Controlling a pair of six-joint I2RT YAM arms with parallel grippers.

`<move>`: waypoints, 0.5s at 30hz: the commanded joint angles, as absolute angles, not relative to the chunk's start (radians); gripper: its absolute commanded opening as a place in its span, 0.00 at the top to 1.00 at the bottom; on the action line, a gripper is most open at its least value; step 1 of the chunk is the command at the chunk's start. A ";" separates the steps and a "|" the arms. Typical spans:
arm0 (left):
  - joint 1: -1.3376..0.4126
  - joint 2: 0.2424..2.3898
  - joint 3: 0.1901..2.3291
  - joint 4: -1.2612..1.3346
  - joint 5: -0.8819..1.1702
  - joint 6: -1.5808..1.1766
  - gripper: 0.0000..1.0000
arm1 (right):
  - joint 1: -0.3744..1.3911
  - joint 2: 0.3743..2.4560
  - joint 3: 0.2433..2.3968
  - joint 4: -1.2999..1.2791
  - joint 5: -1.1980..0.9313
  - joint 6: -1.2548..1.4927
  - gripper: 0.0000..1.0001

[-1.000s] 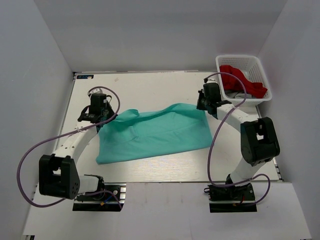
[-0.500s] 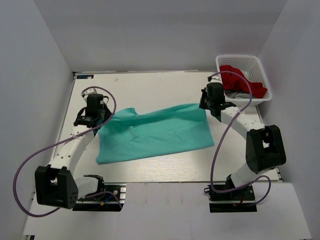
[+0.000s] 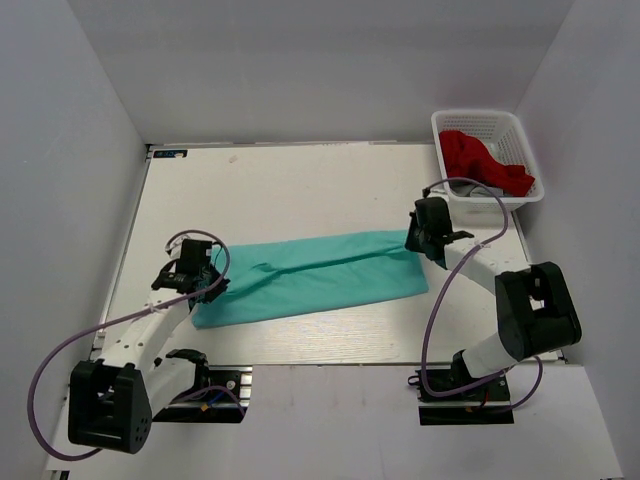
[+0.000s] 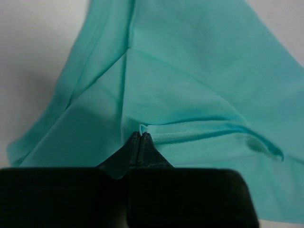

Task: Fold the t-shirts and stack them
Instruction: Fold the other side of the tshirt into a rectangle

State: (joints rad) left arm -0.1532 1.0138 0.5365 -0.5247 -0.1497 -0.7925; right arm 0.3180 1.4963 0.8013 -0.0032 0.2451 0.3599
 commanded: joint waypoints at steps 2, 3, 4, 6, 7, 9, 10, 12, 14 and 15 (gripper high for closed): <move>-0.156 0.950 0.557 -0.702 -0.210 -0.885 0.65 | 0.311 1.471 0.747 -0.073 0.310 0.446 0.78; -0.156 0.950 0.584 -0.725 -0.210 -0.885 0.43 | 0.311 1.470 0.744 -0.093 0.314 0.452 0.64; -0.156 0.924 0.597 -0.745 -0.200 -0.885 0.31 | 0.311 1.448 0.741 -0.115 0.319 0.465 0.61; -0.156 0.896 0.627 -0.761 -0.167 -0.885 0.00 | 0.310 1.425 0.742 -0.129 0.321 0.468 0.46; -0.156 0.882 0.627 -0.761 -0.138 -0.885 0.00 | 0.314 1.383 0.744 -0.141 0.318 0.471 0.35; -0.156 0.842 0.649 -0.740 -0.111 -0.865 0.00 | 0.313 1.353 0.750 -0.149 0.324 0.469 0.10; -0.156 0.833 0.649 -0.724 -0.091 -0.848 0.00 | 0.311 1.315 0.752 -0.155 0.322 0.457 0.10; -0.156 0.833 0.660 -0.663 -0.081 -0.812 0.00 | 0.313 1.277 0.762 -0.158 0.296 0.445 0.10; -0.156 0.860 0.690 -0.611 -0.043 -0.790 0.00 | 0.314 1.266 0.772 -0.147 0.258 0.422 0.10; -0.156 0.902 0.690 -0.594 -0.014 -0.778 0.00 | 0.318 1.255 0.769 -0.138 0.185 0.401 0.10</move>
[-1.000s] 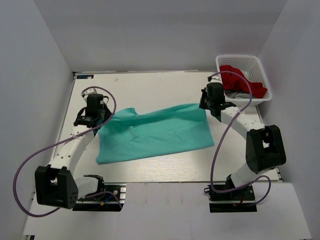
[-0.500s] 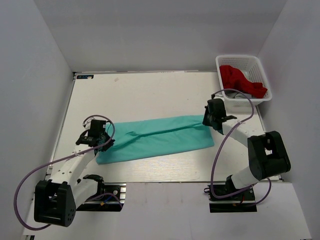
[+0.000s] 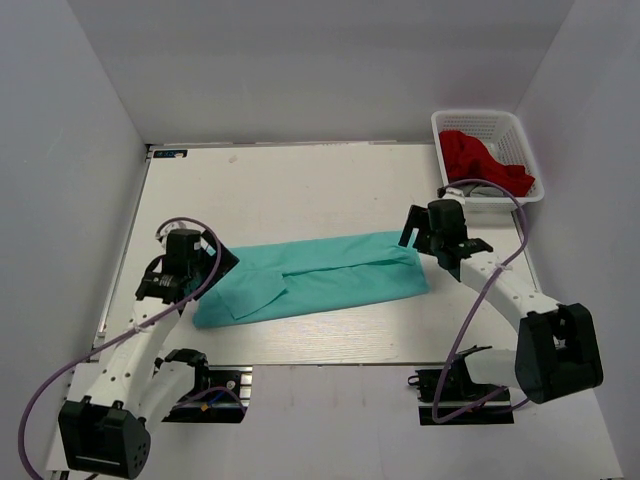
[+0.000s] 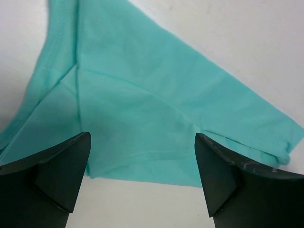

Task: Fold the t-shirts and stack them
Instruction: Fold the other side of the tshirt into a rectangle, then rotate the tshirt 90 degrees

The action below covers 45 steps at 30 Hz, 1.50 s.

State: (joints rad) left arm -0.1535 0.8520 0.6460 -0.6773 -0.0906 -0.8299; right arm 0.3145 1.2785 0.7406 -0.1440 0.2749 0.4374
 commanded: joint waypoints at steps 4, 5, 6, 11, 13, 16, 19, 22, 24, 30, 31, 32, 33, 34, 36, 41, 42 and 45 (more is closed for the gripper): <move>-0.156 1.004 0.687 -0.493 0.078 -0.746 0.00 | 0.322 1.259 0.746 -0.040 0.031 0.367 0.10; -0.156 1.058 0.675 -0.479 0.078 -0.746 0.00 | 0.324 1.264 0.746 0.031 -0.029 0.364 0.10; -0.156 1.087 0.675 -0.456 0.078 -0.746 0.00 | 0.324 1.300 0.747 0.049 -0.075 0.356 0.10; -0.156 1.276 0.664 -0.399 0.064 -0.746 0.00 | 0.330 1.477 0.818 0.083 -0.172 0.385 0.10; -0.156 1.383 0.698 -0.390 0.048 -0.768 0.00 | 0.331 1.538 0.828 0.086 -0.175 0.396 0.10; -0.141 1.539 0.753 -0.374 0.017 -0.805 0.00 | 0.339 1.632 0.845 0.061 -0.132 0.402 0.10; -0.132 1.725 0.891 -0.373 0.005 -0.805 0.00 | 0.363 1.651 0.807 0.021 -0.120 0.397 0.10; -0.143 1.894 1.113 -0.414 -0.006 -0.805 0.00 | 0.411 1.612 0.718 0.002 -0.155 0.417 0.10; -0.155 2.086 1.357 -0.440 -0.006 -0.778 0.00 | 0.440 1.570 0.662 -0.039 -0.179 0.423 0.10; -0.201 2.606 2.251 -0.549 0.207 -0.758 0.00 | 0.720 1.476 0.597 -0.148 -0.345 0.385 0.10; -0.233 2.722 2.345 -0.519 0.216 -0.758 0.00 | 0.735 1.480 0.612 -0.167 -0.359 0.356 0.10; -0.248 2.762 2.464 -0.485 0.225 -0.768 0.00 | 0.805 1.488 0.614 -0.181 -0.386 0.333 0.10; -0.262 2.784 2.465 -0.433 0.248 -0.784 0.00 | 0.825 1.502 0.615 -0.199 -0.408 0.319 0.10; -0.285 2.784 2.448 -0.273 0.262 -0.804 0.00 | 0.842 1.503 0.612 -0.195 -0.426 0.260 0.10; -0.308 2.769 2.330 -0.107 0.296 -0.862 0.00 | 0.900 1.531 0.621 -0.167 -0.535 0.214 0.10; -0.353 2.864 2.467 -0.099 0.227 -0.885 0.00 | 0.949 1.566 0.653 -0.127 -0.506 0.210 0.10; -0.353 2.864 2.454 -0.098 0.204 -0.896 0.00 | 0.957 1.560 0.652 -0.118 -0.505 0.215 0.10; -0.353 2.852 2.421 -0.043 0.222 -0.896 0.00 | 0.969 1.511 0.653 -0.100 -0.422 0.230 0.10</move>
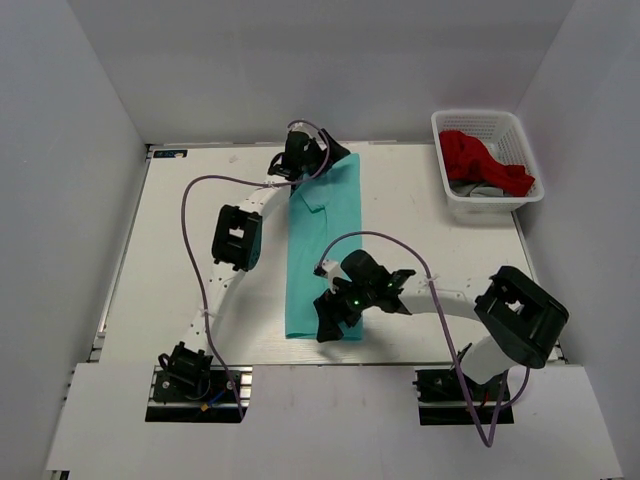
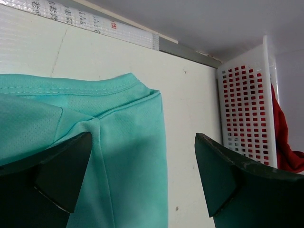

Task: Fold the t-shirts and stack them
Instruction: Rotate the tshirt 90 degrees

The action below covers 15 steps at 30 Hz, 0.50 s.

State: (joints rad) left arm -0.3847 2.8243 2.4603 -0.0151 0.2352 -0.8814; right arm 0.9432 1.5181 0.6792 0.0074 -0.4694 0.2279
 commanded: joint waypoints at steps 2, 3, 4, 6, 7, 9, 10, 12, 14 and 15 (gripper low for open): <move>-0.353 2.820 2.459 -0.064 0.244 -0.884 0.00 | 0.969 1.467 0.670 -0.106 -0.381 0.229 0.10; -0.353 2.797 2.459 -0.064 0.244 -0.864 0.00 | 0.969 1.436 0.676 -0.121 -0.347 0.230 0.10; -0.353 2.765 2.459 -0.080 0.244 -0.833 0.00 | 0.968 1.416 0.693 -0.126 -0.333 0.235 0.10; -0.353 2.623 2.416 -0.080 0.253 -0.792 0.00 | 0.968 1.347 0.707 -0.132 -0.316 0.250 0.10; -0.353 2.562 2.351 -0.101 0.253 -0.761 0.00 | 0.966 1.332 0.713 -0.126 -0.311 0.259 0.10; -0.353 2.434 2.260 -0.101 0.242 -0.726 0.00 | 0.962 1.266 0.704 -0.077 -0.281 0.320 0.10; -0.353 2.305 2.170 -0.130 0.255 -0.706 0.00 | 0.965 1.253 0.690 -0.069 -0.249 0.339 0.10; -0.353 2.183 2.046 -0.159 0.255 -0.644 0.00 | 0.962 1.209 0.680 -0.064 -0.204 0.397 0.10; -0.353 2.026 1.976 -0.268 0.244 -0.602 0.00 | 0.959 1.190 0.643 -0.081 -0.140 0.467 0.10; -0.353 1.973 1.936 -0.309 0.229 -0.592 0.00 | 0.956 1.178 0.637 -0.092 -0.121 0.498 0.10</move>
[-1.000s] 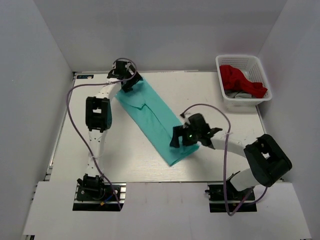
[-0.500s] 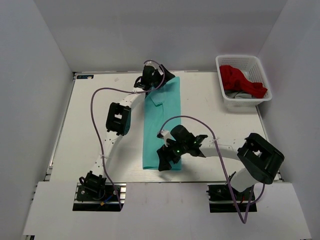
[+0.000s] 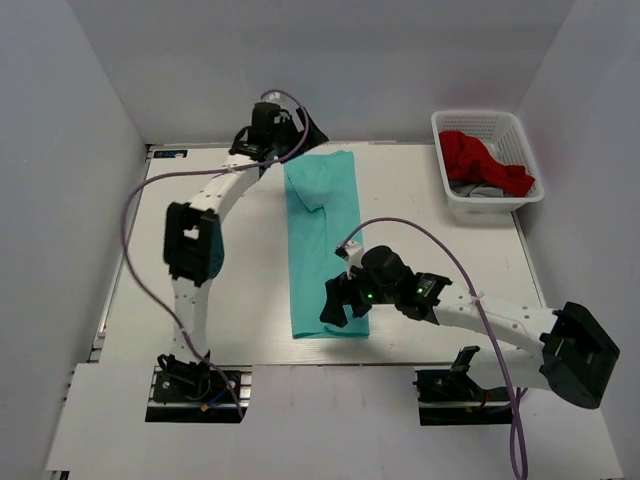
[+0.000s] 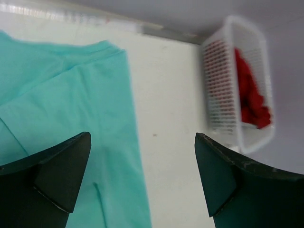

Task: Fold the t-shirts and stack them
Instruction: Rotate the tshirt 90 degrees, then grab the bottom of the folded rectangular tshirt with both arms

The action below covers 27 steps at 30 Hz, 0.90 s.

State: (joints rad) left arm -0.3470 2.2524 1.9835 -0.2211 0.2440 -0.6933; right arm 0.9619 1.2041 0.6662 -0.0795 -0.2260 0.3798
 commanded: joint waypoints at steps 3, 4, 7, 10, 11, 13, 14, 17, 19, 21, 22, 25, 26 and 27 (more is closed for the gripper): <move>-0.364 1.729 1.536 -0.399 0.210 -0.611 0.00 | 0.931 1.163 0.623 -0.219 0.027 0.659 0.10; -0.380 1.657 1.425 -0.387 0.219 -0.623 0.00 | 0.925 1.157 0.615 -0.314 0.059 0.704 0.10; -0.443 1.375 1.021 -0.327 0.192 -0.701 0.00 | 0.902 1.108 0.598 -0.388 0.016 0.700 0.10; -0.480 1.187 0.793 -0.428 0.192 -0.712 0.00 | 0.894 1.049 0.560 -0.399 -0.078 0.670 0.10; -0.495 1.148 0.751 -0.470 0.207 -0.727 0.00 | 0.891 1.039 0.552 -0.397 -0.095 0.658 0.10; -0.535 1.070 0.634 -0.532 0.262 -0.742 0.00 | 0.888 1.011 0.542 -0.408 -0.162 0.650 0.10; -0.549 1.036 0.605 -0.549 0.273 -0.742 0.00 | 0.885 1.005 0.535 -0.403 -0.198 0.635 0.10; -0.597 0.934 0.494 -0.546 0.304 -0.776 0.04 | 0.880 1.003 0.500 -0.367 -0.247 0.640 0.10; -0.630 0.925 0.425 -0.493 0.363 -0.804 0.08 | 0.874 1.038 0.486 -0.354 -0.250 0.650 0.10; -0.669 0.951 0.399 -0.451 0.377 -0.818 0.11 | 0.868 1.080 0.468 -0.329 -0.236 0.655 0.10; -0.681 0.951 0.399 -0.451 0.367 -0.818 0.12 | 0.867 1.084 0.460 -0.318 -0.233 0.669 0.10; -0.733 1.023 0.408 -0.401 0.357 -0.818 0.18 | 0.850 1.126 0.431 -0.250 -0.232 0.686 0.10; -0.747 1.076 0.423 -0.400 0.344 -0.818 0.20 | 0.850 1.132 0.430 -0.249 -0.227 0.689 0.10; -0.761 1.107 0.437 -0.400 0.295 -0.818 0.22 | 0.842 1.150 0.428 -0.241 -0.222 0.690 0.11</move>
